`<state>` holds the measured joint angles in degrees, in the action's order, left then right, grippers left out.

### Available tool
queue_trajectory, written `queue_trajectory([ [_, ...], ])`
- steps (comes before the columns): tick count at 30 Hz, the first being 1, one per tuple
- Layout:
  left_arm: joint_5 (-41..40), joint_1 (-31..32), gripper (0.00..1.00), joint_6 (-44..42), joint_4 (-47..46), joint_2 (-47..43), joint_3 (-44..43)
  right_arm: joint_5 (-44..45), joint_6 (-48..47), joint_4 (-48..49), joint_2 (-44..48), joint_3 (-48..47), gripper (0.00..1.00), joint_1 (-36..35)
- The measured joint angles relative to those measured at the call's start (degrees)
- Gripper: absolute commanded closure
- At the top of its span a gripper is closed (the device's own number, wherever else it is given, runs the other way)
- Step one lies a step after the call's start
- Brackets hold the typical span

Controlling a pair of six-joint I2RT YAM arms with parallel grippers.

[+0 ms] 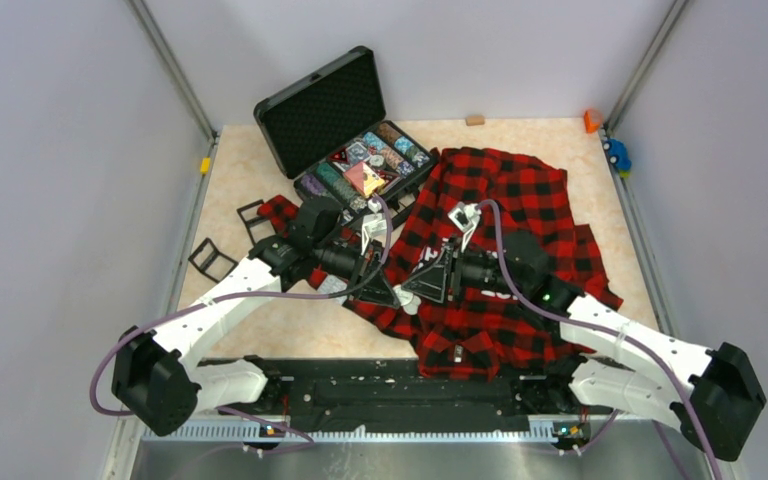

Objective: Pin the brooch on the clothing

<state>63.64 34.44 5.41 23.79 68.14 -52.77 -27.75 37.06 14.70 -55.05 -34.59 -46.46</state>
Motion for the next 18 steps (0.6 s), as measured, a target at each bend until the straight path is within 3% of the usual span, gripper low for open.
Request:
queue_trajectory([
  [6, -0.1, 0.0, 1.00, 0.0, 0.0, 0.0, 0.0, -2.7, 0.7, 1.9, -1.9, 0.0, 0.76, 0.0],
  [11, -0.6, 0.0, 0.97, 0.0, 0.0, 0.0, 0.0, -4.5, 1.4, 2.9, -2.5, 0.1, 1.00, 0.0],
  [12, -0.6, 0.0, 0.87, 0.0, 0.0, 0.0, 0.0, -4.8, 1.5, 3.1, -2.4, 0.1, 1.00, 0.0],
  [13, -0.7, 0.0, 0.63, 0.0, 0.1, 0.0, 0.0, -4.9, 1.4, 3.2, -2.4, 0.1, 1.00, 0.0],
  [14, -0.9, 0.0, 0.46, 0.2, 0.2, 0.0, 0.0, -4.9, 1.4, 3.2, -2.4, 0.1, 1.00, 0.0],
  [15, -1.3, 0.0, 0.36, -0.2, 0.1, 0.0, 0.0, -4.5, 1.6, 3.4, -2.4, 0.2, 1.00, 0.0],
  [18, -4.4, 0.0, 0.30, 0.1, 0.2, -0.5, 0.0, -2.2, 2.6, 5.8, -1.8, 1.8, 1.00, 0.0],
])
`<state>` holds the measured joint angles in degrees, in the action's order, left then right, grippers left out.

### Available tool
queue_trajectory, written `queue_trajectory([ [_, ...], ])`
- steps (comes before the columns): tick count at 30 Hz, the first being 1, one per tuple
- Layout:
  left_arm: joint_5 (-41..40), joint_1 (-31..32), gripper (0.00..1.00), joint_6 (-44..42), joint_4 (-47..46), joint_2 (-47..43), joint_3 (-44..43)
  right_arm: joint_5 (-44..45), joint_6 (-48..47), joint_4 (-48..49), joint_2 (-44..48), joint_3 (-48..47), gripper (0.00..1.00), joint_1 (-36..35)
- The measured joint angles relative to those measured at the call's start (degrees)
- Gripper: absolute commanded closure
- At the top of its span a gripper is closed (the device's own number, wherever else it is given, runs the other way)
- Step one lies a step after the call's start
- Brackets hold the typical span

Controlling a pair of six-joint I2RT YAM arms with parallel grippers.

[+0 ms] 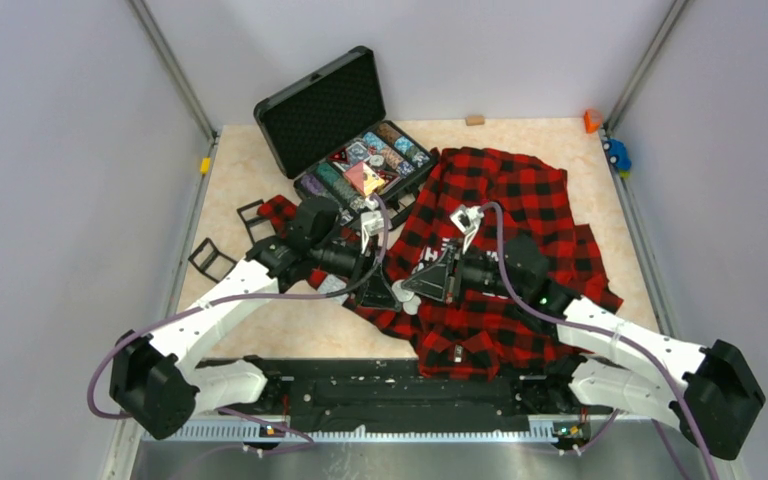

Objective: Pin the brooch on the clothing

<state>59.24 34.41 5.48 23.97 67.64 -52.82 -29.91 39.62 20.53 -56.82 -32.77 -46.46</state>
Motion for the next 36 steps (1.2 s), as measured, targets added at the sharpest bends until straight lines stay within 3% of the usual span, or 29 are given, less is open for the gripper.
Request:
queue_trajectory([
  [6, -5.2, -1.7, 0.28, 2.6, -3.3, -5.8, 0.5, 6.7, 3.9, 9.8, 4.5, 6.3, 1.00, 0.0],
  [13, -9.6, -2.1, 0.33, 18.6, -26.5, -15.8, 11.5, 12.6, 7.0, 20.8, 8.2, 9.6, 1.00, 0.0],
  [24, -16.4, -1.6, 0.44, 36.0, -48.1, -16.4, 17.8, 14.1, 7.5, 25.7, 6.0, 9.5, 1.00, 0.0],
  [36, -16.6, 0.5, 0.58, 40.1, -53.1, -12.6, 17.9, 13.7, 8.2, 27.0, 5.4, 9.5, 1.00, 0.0],
])
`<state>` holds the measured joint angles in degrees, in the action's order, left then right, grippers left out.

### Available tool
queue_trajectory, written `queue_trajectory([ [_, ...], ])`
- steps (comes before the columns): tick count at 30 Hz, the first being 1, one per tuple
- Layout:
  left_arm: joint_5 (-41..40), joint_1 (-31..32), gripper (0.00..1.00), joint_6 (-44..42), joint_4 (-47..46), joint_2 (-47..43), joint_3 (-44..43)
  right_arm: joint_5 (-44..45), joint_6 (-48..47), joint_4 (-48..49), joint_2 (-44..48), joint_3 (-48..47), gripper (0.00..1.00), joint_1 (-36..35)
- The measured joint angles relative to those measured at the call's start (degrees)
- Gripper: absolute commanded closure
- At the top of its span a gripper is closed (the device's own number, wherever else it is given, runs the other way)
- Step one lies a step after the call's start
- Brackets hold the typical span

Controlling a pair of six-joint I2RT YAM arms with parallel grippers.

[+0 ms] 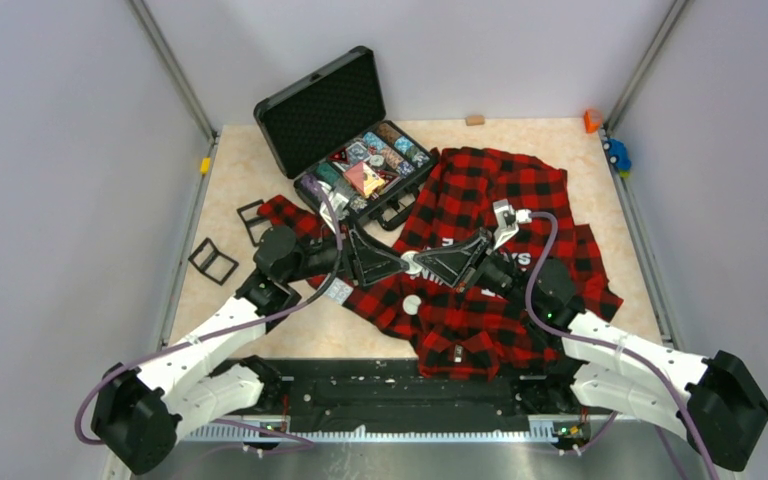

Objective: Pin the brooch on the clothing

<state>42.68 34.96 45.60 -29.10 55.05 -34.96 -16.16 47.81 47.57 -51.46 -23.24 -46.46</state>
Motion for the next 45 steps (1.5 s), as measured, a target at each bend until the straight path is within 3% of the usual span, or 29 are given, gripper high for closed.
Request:
queue_trajectory([
  [8, -0.1, 1.0, 0.71, -0.1, 0.1, 0.7, 0.0, 0.0, 0.0, 0.0, 0.0, 0.0, 1.00, 0.0],
  [12, -0.1, 1.2, 0.98, -0.4, 0.6, 0.9, 0.0, 0.0, -0.1, -0.1, 0.0, 0.0, 1.00, 0.0],
  [17, -0.1, 1.4, 1.00, -0.6, 0.5, 0.9, 0.0, 0.3, -0.3, -0.7, 0.0, 0.0, 1.00, 0.0],
  [18, -0.1, 1.4, 1.00, -0.7, 0.7, 0.9, 0.0, 0.5, -0.5, -0.9, 0.0, 0.0, 0.96, 0.0],
  [20, -0.4, 1.5, 1.00, -1.3, 1.4, 0.9, 0.0, 0.7, -1.1, -2.1, 0.3, -0.1, 0.72, 0.0],
  [23, -2.8, 1.9, 1.00, -4.0, 4.7, 0.3, 0.0, 1.7, -2.9, -7.8, 1.9, -0.8, 0.47, 0.0],
  [26, -8.1, 2.2, 1.00, -7.6, 10.1, -1.5, 0.7, 4.3, -5.1, -15.2, 4.7, -1.6, 0.39, 0.0],
  [35, -24.6, 3.1, 1.00, -11.6, 23.1, -1.9, 5.6, 16.8, -6.2, -36.4, 11.0, -0.7, 0.44, 0.0],
  [45, -27.6, 3.4, 1.00, -11.0, 22.0, 7.7, 5.6, 19.6, -1.2, -41.3, -1.6, 2.0, 0.53, 0.0],
])
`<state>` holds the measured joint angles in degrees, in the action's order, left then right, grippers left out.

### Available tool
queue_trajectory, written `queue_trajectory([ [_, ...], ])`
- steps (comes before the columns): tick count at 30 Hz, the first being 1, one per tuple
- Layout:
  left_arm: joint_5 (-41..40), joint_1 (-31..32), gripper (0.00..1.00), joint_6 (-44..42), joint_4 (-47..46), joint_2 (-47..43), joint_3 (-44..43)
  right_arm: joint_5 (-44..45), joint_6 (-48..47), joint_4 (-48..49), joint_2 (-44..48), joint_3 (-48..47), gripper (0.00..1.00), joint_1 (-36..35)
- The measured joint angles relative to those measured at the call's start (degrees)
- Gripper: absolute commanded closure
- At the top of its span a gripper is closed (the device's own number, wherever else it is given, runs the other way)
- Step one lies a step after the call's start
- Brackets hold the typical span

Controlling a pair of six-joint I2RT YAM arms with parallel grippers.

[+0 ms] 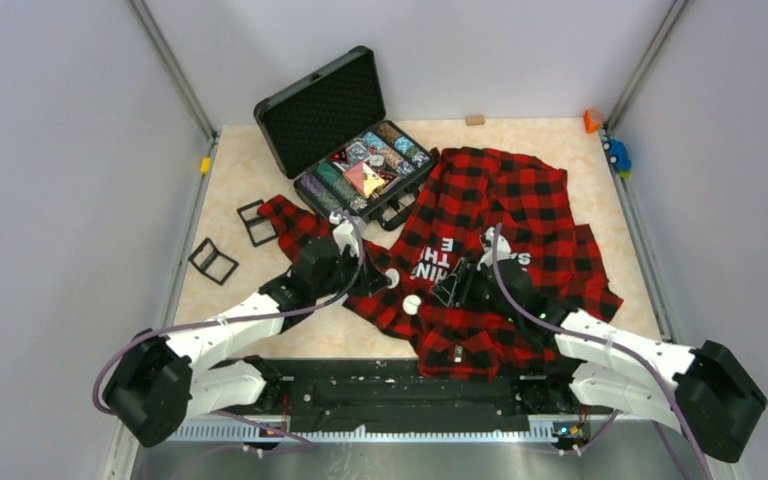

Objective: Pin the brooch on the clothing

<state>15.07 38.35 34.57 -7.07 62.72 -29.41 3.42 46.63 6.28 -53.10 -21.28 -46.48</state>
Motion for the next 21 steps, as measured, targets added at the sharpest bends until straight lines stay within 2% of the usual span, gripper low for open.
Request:
queue_trajectory([
  [10, 0.1, 0.0, 1.00, 0.0, -1.8, 4.4, -0.2, -0.2, 1.6, 6.7, -12.0, -0.2, 0.62, 0.0],
  [21, 0.1, 0.1, 1.00, -0.4, -2.9, 6.0, -0.8, -1.6, 2.1, 11.7, -17.9, -1.2, 0.69, 0.0],
])
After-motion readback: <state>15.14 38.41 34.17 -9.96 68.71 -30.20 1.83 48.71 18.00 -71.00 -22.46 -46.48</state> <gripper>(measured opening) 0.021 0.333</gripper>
